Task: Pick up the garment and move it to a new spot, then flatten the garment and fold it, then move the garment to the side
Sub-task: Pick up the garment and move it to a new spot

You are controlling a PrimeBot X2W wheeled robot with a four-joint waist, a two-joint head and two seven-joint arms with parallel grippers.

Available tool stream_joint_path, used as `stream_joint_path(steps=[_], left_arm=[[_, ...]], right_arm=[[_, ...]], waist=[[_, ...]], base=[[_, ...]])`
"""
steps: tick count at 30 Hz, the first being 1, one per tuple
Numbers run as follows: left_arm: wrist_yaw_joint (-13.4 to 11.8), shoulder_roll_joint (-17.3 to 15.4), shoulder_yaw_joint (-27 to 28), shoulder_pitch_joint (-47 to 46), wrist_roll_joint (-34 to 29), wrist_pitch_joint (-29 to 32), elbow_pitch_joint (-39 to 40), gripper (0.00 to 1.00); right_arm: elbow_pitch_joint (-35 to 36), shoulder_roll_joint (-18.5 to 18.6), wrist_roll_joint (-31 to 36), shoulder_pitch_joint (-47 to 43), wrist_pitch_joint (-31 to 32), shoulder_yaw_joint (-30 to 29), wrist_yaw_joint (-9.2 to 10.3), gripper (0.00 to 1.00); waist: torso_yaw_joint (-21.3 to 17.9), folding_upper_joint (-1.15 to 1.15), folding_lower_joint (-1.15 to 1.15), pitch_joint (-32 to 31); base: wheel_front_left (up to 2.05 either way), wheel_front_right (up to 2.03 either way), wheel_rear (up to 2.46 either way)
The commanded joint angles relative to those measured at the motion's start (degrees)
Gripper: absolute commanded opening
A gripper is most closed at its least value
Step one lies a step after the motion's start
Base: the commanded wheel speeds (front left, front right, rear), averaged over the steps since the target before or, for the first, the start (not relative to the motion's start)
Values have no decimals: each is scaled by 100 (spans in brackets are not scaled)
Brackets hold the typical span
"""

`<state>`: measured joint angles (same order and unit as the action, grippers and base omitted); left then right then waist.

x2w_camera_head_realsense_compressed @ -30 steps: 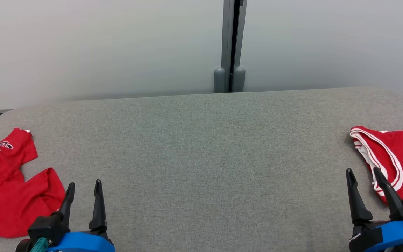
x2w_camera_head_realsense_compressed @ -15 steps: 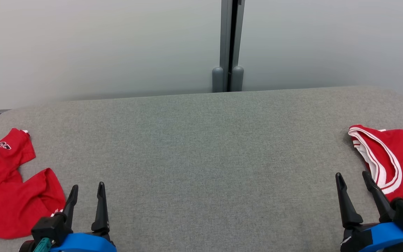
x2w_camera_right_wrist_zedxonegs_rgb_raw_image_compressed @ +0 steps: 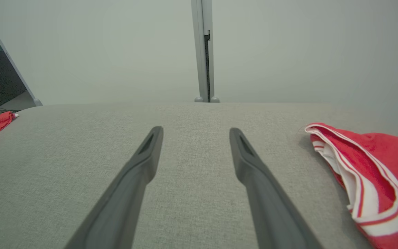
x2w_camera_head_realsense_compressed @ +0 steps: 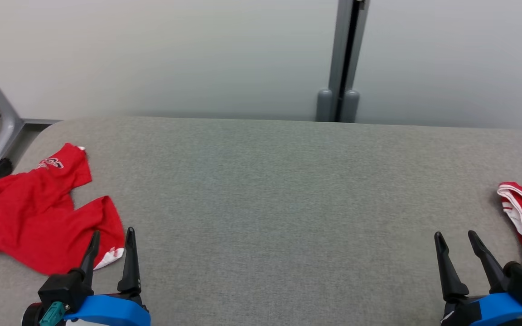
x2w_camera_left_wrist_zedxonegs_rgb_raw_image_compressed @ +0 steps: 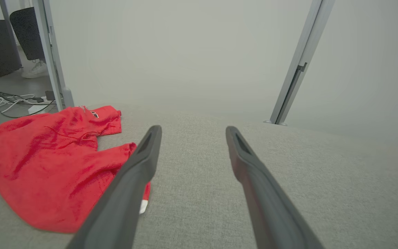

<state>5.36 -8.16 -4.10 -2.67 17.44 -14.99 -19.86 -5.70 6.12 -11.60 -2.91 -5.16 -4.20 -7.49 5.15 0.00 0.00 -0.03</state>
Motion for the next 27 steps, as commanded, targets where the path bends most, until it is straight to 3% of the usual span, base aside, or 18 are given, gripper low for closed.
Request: stream_joint_path(steps=[1, 17, 27], left_arm=[[16, -6, 19, -66, -36, -27, 18, 100], [26, -55, 3, 43, 3, -26, -29, 100], [25, -94, 38, 79, 33, -26, -7, 100]], right_arm=[[-39, 40, -25, 29, -59, 23, -1, 100], [-447, 127, -175, 201, -277, 262, -1, 100], [-490, 121, -140, 269, -297, 305, -1, 100]], waist=[[256, 0, 0, 109], [1736, 0, 0, 79], [2168, 0, 0, 110]], base=[[0, 0, 0], [0, 0, 0], [0, 0, 0]])
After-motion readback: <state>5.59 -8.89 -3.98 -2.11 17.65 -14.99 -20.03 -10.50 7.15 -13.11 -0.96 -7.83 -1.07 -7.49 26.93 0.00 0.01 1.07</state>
